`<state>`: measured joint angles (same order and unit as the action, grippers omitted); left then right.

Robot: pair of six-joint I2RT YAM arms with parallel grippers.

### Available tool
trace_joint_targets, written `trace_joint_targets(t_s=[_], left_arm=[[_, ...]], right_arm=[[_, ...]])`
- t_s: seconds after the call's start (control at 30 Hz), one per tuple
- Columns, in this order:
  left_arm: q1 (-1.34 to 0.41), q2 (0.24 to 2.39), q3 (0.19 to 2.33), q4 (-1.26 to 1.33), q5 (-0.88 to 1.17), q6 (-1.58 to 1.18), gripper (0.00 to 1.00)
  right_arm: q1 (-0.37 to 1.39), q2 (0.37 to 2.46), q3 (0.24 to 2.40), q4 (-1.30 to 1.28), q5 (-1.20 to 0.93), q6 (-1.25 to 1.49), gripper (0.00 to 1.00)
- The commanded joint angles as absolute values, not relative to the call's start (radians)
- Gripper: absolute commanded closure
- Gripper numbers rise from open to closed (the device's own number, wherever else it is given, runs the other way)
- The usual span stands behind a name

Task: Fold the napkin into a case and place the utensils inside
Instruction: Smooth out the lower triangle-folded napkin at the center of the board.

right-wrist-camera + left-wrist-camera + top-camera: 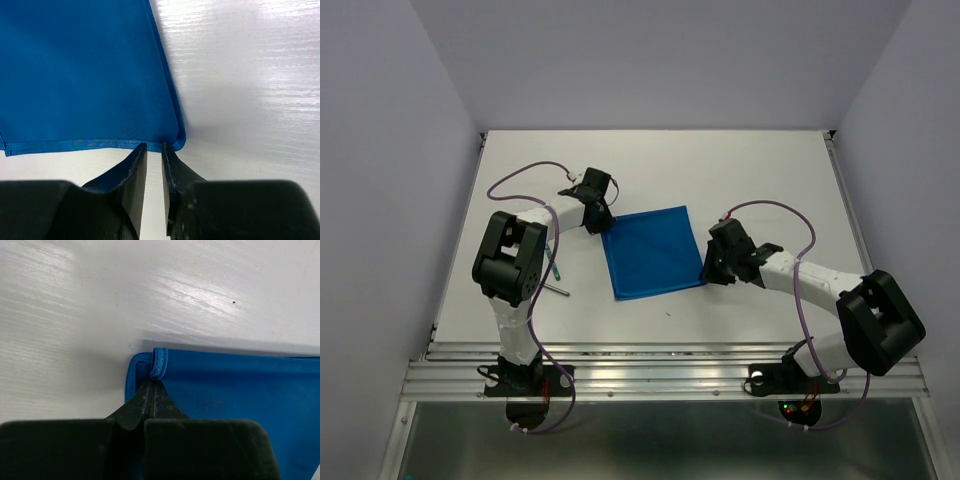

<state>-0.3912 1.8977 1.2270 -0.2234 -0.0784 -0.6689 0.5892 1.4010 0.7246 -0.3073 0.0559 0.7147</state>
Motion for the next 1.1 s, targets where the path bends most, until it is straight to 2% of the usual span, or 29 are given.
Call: trace_joint_targets(t_s=[0.0, 0.2, 0.3, 0.33, 0.4, 0.43, 0.47, 0.6, 0.7, 0.83, 1.07], left_arm=[[-0.390, 1.887, 1.229, -0.207, -0.058, -0.637, 1.00], [-0.390, 1.804, 1.192, -0.207, -0.035, -0.634, 1.00], [-0.390, 1.757, 1.169, -0.219, -0.032, -0.640, 0.83], [-0.390, 1.749, 1.164, -0.224, -0.034, -0.641, 0.68], [-0.390, 1.733, 1.160, -0.239, -0.041, -0.646, 0.58], [-0.390, 1.733, 1.160, -0.242, -0.055, -0.647, 0.50], [-0.390, 1.735, 1.161, -0.245, -0.063, -0.649, 0.49], [-0.387, 1.758, 1.167, -0.249, -0.081, -0.652, 0.49], [-0.382, 1.766, 1.161, -0.232, -0.089, -0.660, 0.55], [-0.377, 1.755, 1.146, -0.227, -0.100, -0.667, 0.74], [-0.361, 1.698, 1.078, -0.190, -0.097, -0.678, 0.85]], right_arm=[[0.586, 1.387, 0.762, -0.308, 0.060, 0.715, 0.77], [0.586, 1.388, 0.778, -0.310, 0.060, 0.716, 0.77], [0.586, 1.393, 0.782, -0.308, 0.064, 0.713, 0.76], [0.586, 1.396, 0.787, -0.308, 0.064, 0.713, 0.76], [0.586, 1.402, 0.793, -0.308, 0.064, 0.712, 0.76], [0.586, 1.408, 0.796, -0.308, 0.063, 0.710, 0.76], [0.586, 1.410, 0.801, -0.308, 0.060, 0.707, 0.76], [0.586, 1.411, 0.810, -0.310, 0.051, 0.704, 0.76], [0.586, 1.405, 0.824, -0.314, 0.043, 0.690, 0.76], [0.586, 1.399, 0.845, -0.327, 0.037, 0.681, 0.76], [0.690, 1.446, 0.928, -0.341, 0.078, 0.675, 0.74]])
